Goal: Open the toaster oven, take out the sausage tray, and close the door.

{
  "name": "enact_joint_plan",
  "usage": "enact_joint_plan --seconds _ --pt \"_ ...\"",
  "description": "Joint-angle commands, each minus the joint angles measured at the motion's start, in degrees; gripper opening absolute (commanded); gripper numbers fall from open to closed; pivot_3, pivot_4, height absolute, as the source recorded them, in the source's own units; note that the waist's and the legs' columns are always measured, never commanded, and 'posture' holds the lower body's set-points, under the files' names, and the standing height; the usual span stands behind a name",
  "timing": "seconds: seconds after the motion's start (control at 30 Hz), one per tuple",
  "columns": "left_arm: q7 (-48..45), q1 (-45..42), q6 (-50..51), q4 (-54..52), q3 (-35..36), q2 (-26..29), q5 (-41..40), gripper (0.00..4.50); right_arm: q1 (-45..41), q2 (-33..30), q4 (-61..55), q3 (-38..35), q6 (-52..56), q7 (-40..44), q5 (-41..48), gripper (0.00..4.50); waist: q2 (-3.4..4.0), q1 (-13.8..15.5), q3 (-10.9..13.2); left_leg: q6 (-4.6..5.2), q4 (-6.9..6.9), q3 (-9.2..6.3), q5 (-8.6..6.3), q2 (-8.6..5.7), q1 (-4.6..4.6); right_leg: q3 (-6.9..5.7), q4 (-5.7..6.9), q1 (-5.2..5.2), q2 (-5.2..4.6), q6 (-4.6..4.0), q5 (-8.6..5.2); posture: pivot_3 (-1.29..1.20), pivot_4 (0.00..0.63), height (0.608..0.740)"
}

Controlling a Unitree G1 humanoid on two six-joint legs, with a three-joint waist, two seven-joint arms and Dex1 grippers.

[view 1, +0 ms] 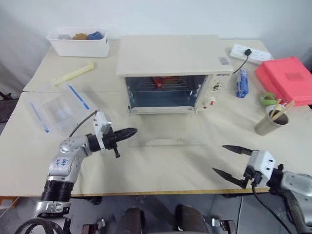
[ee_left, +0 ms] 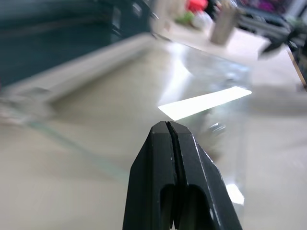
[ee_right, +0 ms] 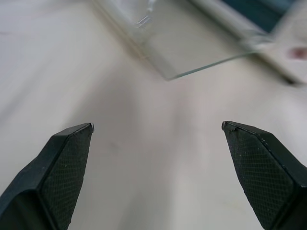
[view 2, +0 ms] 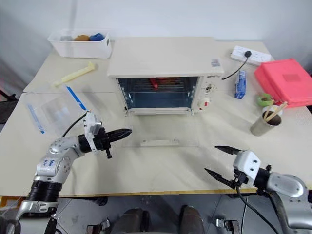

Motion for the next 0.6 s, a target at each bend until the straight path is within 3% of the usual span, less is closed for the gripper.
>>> enact_joint_plan --seconds 0.03,0.17,0.27,0.43,0.6 --pt "0.1 1.9 -3.1 -1.5 -0.2 0.0 2.2 0.01 -6.1 -0.3 -4.3 1.0 1.4 -5.0 -1.8 4.5 -0.04 -0.4 0.0 -0.02 -0.03 -0.01 0.03 0.03 0.18 0.1 -0.05 0.07 0.01 -0.03 0.04 0.0 0.15 0.74" --pt "1.3 4.4 -5.4 -3.0 0.7 -0.9 2.4 0.01 -16.1 2.1 -5.4 8.7 7.4 -14.2 -11.9 4.5 -0.02 -0.3 0.0 -0.07 -0.14 0.03 0.05 0.1 0.45 0.42 0.06 0.01 0.04 -0.1 0.04 0.0 0.15 0.74" --pt "3.5 6.7 -6.1 -6.1 3.5 -2.2 0.2 0.56 -25.2 6.6 -4.5 16.5 11.6 -20.3 -19.6 4.5 0.01 -0.3 0.0 -0.11 -0.15 0.02 0.03 0.13 0.36 0.44 0.31 -0.13 0.04 -0.11 0.03 0.0 0.15 0.74" --pt "5.3 10.8 -6.2 -12.0 8.0 -2.6 -3.1 1.86 -34.9 12.2 2.2 25.7 5.9 -25.6 -29.2 4.5 -0.01 -0.3 0.0 -0.11 -0.09 0.03 0.03 0.09 -0.25 0.4 0.52 -0.82 0.04 -0.1 0.04 0.0 0.15 0.74" --pt "7.9 18.8 -3.6 -21.3 14.9 -1.4 -7.9 3.33 -47.1 16.3 17.9 36.0 2.3 -37.4 -47.6 4.5 -0.01 -1.0 0.0 -0.09 0.02 0.05 0.04 0.05 -0.56 0.34 0.65 -1.08 -0.01 -0.09 0.04 0.0 0.15 0.74"
